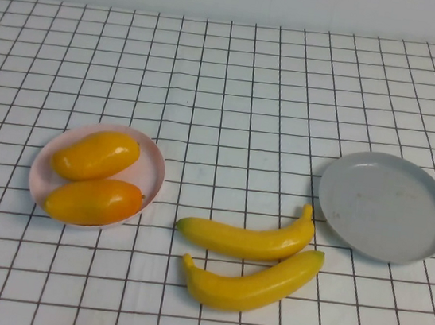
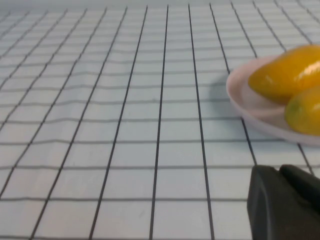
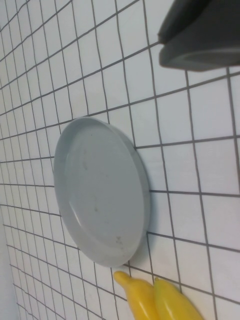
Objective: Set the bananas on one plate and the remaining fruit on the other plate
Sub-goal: Put another type of fruit in the right plate
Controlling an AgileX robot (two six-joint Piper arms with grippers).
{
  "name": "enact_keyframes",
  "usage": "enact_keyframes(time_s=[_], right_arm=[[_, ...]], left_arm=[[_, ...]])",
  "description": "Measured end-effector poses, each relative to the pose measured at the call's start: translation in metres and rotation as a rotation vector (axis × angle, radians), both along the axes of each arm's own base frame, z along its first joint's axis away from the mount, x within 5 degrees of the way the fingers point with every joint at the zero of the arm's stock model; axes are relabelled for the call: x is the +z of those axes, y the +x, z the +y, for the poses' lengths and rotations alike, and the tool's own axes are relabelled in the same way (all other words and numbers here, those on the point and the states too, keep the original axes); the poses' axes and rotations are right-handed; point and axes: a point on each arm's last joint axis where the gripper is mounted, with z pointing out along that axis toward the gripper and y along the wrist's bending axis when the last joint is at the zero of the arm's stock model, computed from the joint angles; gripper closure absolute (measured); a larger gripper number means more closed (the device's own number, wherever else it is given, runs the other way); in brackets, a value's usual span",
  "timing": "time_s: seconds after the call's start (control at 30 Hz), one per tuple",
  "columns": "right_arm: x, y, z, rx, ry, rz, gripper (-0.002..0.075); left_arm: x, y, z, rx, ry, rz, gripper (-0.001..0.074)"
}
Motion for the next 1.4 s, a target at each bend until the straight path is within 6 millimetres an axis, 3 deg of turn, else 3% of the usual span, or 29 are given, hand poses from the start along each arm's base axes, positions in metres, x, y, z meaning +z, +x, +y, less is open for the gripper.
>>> enact_keyframes(time_s=[0.13,1.1,1.17,1.27,1.4], right_arm=[[0.000,0.000,0.000,0.000,0.000,0.002,0.0742],[0.000,0.000,0.000,0.001,0.009,0.002,0.0742],[0.000,0.000,0.002,0.005,0.069,0.003,0.0742],[0.002,0.000,0.009,0.021,0.293,0.009,0.0742],[0.011,-0.001,0.020,0.053,0.770,0.016,0.0742]], left_arm=[[-0.006,-0.002,0.000,0.001,0.005,0.068,0.0737],[-0.006,-0.002,0.000,0.001,0.005,0.071,0.0737],[-0.006,-0.002,0.000,0.001,0.005,0.071,0.0737],[-0.006,-0.002,0.000,0.001,0.005,0.071,0.0737],[-0.006,-0.002,0.000,0.001,0.005,0.071,0.0737]])
